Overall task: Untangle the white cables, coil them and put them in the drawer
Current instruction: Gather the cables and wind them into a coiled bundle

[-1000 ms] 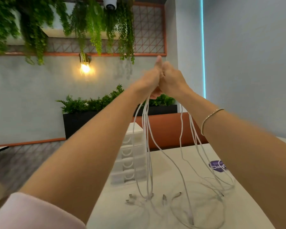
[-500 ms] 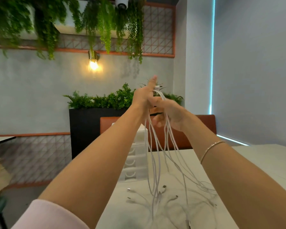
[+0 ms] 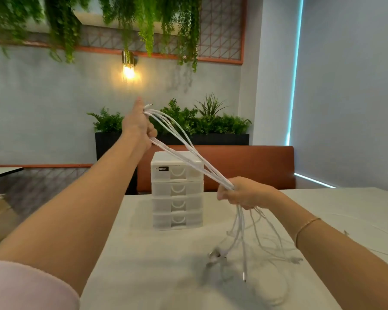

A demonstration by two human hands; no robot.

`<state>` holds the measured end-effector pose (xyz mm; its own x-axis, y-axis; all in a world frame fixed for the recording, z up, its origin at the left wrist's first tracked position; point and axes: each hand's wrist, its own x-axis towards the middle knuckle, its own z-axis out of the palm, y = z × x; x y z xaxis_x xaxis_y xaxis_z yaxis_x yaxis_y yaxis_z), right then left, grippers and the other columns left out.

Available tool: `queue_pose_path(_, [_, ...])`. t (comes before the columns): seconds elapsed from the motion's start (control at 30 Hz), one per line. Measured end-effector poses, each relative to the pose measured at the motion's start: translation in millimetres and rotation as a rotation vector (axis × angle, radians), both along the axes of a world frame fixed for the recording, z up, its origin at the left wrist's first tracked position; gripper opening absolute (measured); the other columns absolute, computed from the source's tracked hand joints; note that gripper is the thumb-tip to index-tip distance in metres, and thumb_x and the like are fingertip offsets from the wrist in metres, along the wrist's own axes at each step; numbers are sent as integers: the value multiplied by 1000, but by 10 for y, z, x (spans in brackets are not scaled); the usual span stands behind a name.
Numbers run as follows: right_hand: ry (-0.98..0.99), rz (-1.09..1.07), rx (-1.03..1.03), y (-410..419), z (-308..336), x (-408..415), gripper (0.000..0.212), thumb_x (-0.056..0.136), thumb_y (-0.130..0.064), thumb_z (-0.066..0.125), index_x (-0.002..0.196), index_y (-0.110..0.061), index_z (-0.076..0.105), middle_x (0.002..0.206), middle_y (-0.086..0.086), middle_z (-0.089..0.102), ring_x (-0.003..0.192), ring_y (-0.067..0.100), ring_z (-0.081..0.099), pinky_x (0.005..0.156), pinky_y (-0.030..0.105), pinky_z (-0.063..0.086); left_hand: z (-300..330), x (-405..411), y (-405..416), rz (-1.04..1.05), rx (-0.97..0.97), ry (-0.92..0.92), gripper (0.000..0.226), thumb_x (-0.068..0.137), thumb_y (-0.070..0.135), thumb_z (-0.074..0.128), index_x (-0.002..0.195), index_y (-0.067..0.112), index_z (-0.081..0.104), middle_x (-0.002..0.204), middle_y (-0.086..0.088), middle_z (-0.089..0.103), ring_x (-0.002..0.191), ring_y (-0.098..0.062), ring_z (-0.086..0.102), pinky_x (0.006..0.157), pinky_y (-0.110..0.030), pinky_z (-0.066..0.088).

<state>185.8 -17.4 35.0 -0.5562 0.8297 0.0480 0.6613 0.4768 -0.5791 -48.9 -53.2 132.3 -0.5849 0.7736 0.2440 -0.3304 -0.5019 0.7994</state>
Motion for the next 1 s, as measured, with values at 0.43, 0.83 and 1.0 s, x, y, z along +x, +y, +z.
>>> queue_pose_path(0.43, [-430, -363, 274, 506, -670, 1002, 13, 94, -25, 51, 89, -28, 61, 82, -6, 62, 75, 13, 57, 74, 25, 48, -440, -122, 160, 37, -88, -128, 41, 91, 46, 54, 64, 16, 45, 37, 4, 23, 39, -11, 17, 41, -23, 21])
queue_pose_path(0.83, [-703, -463, 559, 583, -801, 1086, 35, 97, -53, 30, 85, -25, 47, 66, -7, 48, 62, 11, 49, 69, 25, 44, -639, -108, 248, 29, -118, -230, 37, 90, 49, 53, 69, 18, 50, 35, 5, 25, 40, -10, 20, 41, -22, 22])
queue_pose_path(1.0, [-728, -419, 613, 625, -804, 1108, 30, 98, -46, 33, 98, -23, 51, 87, -4, 62, 70, 16, 46, 69, 24, 32, -651, -88, 220, 29, -109, -204, 39, 90, 49, 52, 68, 18, 49, 34, 6, 26, 37, -9, 20, 40, -22, 22])
